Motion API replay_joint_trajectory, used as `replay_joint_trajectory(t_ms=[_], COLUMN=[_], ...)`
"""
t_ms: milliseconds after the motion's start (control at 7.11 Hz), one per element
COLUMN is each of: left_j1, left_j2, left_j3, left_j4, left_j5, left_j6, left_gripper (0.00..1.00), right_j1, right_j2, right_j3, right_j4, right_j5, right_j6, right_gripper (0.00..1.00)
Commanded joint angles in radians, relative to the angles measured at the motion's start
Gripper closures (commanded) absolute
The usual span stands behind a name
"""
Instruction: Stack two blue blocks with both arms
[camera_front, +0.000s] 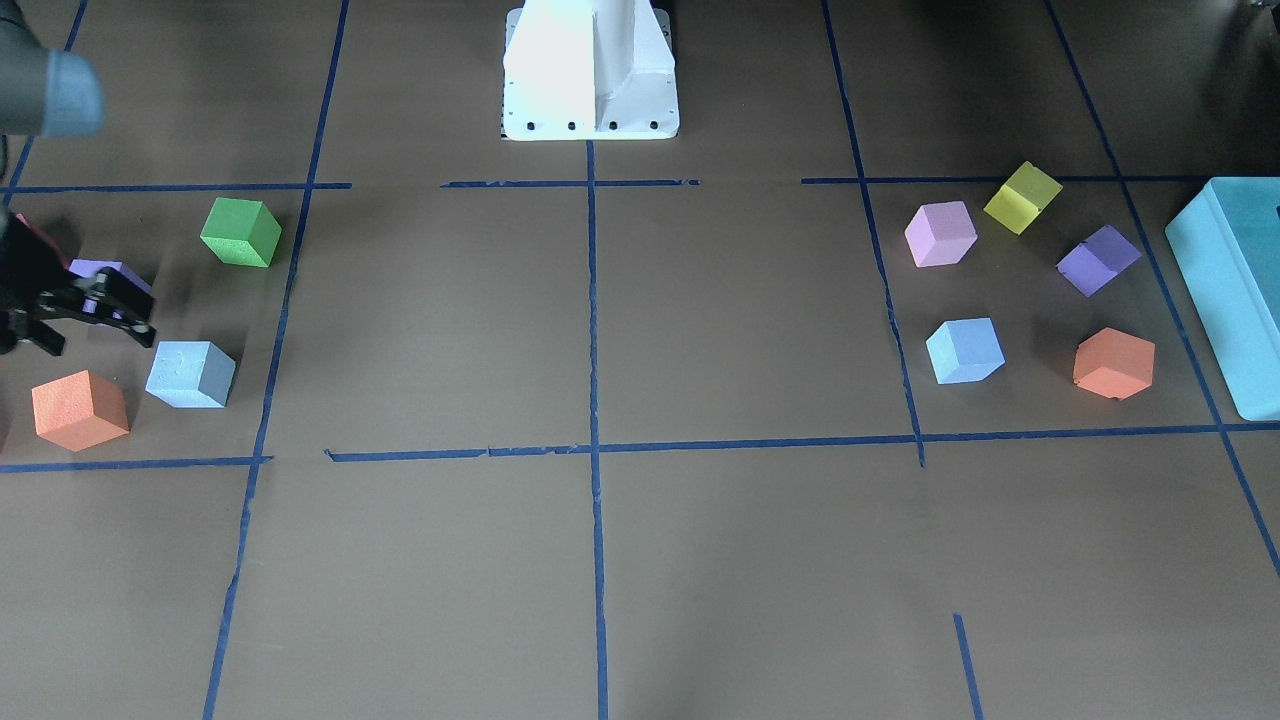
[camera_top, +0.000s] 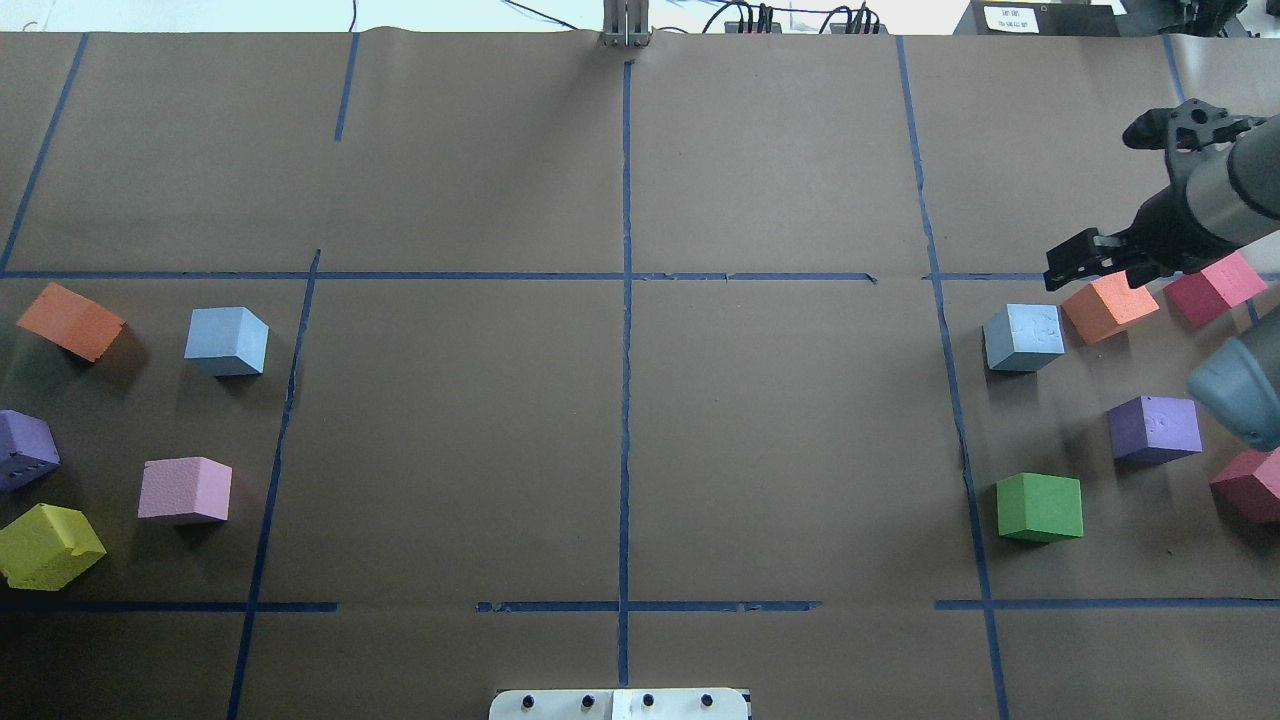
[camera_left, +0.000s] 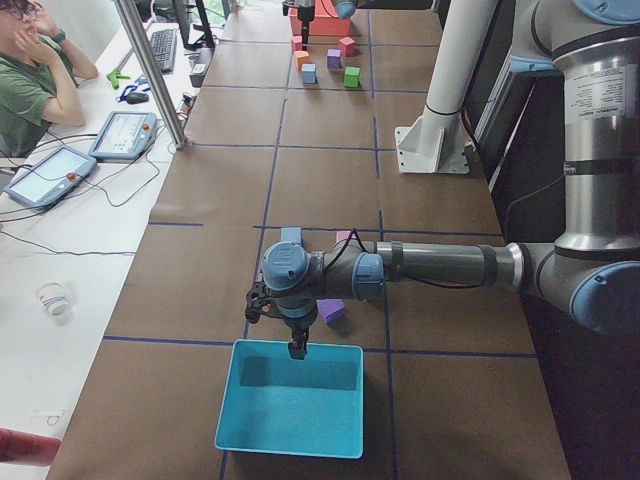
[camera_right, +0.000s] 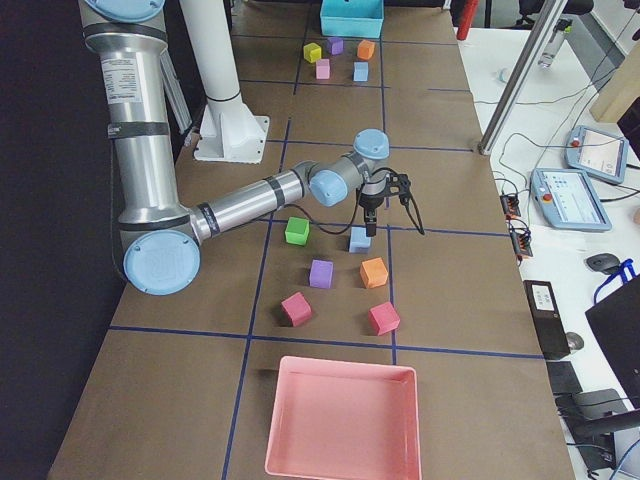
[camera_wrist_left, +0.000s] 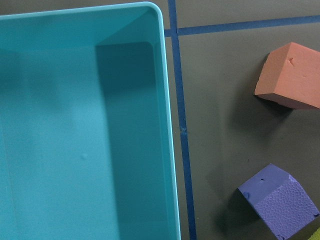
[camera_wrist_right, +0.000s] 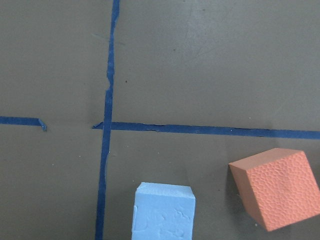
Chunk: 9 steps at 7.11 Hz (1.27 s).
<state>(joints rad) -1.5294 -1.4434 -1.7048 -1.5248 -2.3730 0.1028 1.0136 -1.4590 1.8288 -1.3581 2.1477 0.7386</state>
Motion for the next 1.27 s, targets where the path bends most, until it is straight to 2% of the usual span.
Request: replay_joint_trajectory(t_ms=[0, 1125], left_j1=[0.0, 0.0], left_j2=[0.0, 0.001], left_j3=[-0.001, -0.001], left_j4=[0.0, 0.002], left_j5=[0.0, 0.0], left_j6=[0.0, 0.0], left_gripper=[0.0, 0.0], right_j1=[-0.069, -0.139], right_j2=[0.012, 0.025], right_j3=[-0.01, -0.108], right_j4=[0.001, 0.002], right_j5=[-0.054, -0.072], right_j6=[0.041, 0.036], right_gripper=[0.0, 0.0])
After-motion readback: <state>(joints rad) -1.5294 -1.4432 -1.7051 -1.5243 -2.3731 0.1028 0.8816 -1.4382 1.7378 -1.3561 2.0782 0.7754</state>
